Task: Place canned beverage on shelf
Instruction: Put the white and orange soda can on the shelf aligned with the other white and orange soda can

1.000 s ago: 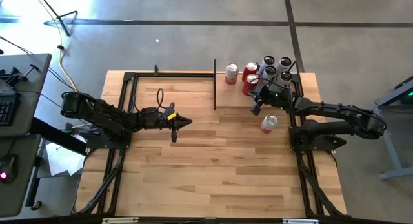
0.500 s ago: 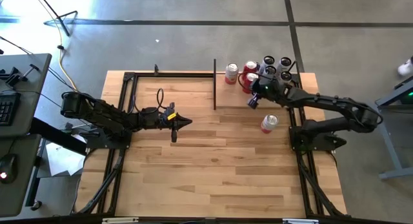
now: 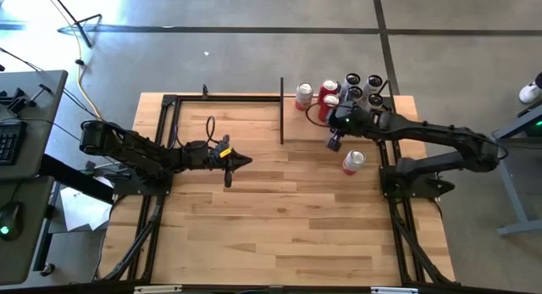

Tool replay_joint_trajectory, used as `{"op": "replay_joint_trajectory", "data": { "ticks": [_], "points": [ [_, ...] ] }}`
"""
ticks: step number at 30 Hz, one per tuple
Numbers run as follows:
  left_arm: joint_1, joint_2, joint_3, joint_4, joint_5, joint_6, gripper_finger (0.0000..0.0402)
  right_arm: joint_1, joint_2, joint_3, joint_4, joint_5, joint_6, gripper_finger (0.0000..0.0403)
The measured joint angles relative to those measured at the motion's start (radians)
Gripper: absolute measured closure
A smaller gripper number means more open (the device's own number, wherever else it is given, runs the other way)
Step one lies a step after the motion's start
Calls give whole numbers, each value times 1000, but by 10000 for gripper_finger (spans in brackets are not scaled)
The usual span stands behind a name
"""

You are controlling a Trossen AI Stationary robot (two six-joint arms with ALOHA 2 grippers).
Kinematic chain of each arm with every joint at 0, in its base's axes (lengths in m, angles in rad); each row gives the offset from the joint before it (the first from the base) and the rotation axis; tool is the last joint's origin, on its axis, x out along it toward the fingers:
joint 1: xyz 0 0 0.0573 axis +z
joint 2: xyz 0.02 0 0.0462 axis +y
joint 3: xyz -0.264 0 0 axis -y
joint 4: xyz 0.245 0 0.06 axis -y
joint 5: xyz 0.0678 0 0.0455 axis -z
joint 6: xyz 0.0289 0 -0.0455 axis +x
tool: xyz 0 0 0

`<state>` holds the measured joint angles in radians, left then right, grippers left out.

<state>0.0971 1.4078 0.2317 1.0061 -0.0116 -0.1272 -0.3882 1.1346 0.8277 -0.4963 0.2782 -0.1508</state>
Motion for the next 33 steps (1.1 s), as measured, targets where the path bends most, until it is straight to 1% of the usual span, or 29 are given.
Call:
{"op": "replay_joint_trajectory", "data": {
  "ticks": [4, 6, 8, 11, 14, 17, 19, 21, 23, 27, 33],
  "points": [
    [0, 0, 0, 0, 8, 0, 394, 98, -4, 123, -293, -1, 161, 383],
    [0, 0, 0, 0, 8, 0, 394, 157, -4, 181, -438, -1, 261, 371],
    [0, 0, 0, 0, 8, 0, 394, 217, -3, 231, -564, -1, 368, 351],
    [0, 0, 0, 0, 8, 0, 394, 303, -4, 284, -708, -1, 550, 306],
    [0, 0, 0, 0, 8, 0, 394, 358, -4, 303, -807, 0, 738, 246],
    [0, 0, 0, 0, 8, -2, 394, 364, -1, 304, -903, 2, 936, 182],
    [0, 0, 0, 0, 8, -3, 394, 348, 5, 304, -961, -3, 1037, 146],
    [0, 0, 0, 0, 8, -3, 394, 324, 5, 304, -980, -32, 1088, 120],
    [0, 0, 0, 0, 9, -3, 394, 301, 5, 304, -968, -51, 1108, 108],
    [0, 0, 0, 0, 10, -18, 394, 246, 18, 304, -954, -78, 1119, 103],
    [0, 0, 0, -16, 10, -19, 394, 190, 79, 304, -951, -79, 1087, 103]
  ]
}}
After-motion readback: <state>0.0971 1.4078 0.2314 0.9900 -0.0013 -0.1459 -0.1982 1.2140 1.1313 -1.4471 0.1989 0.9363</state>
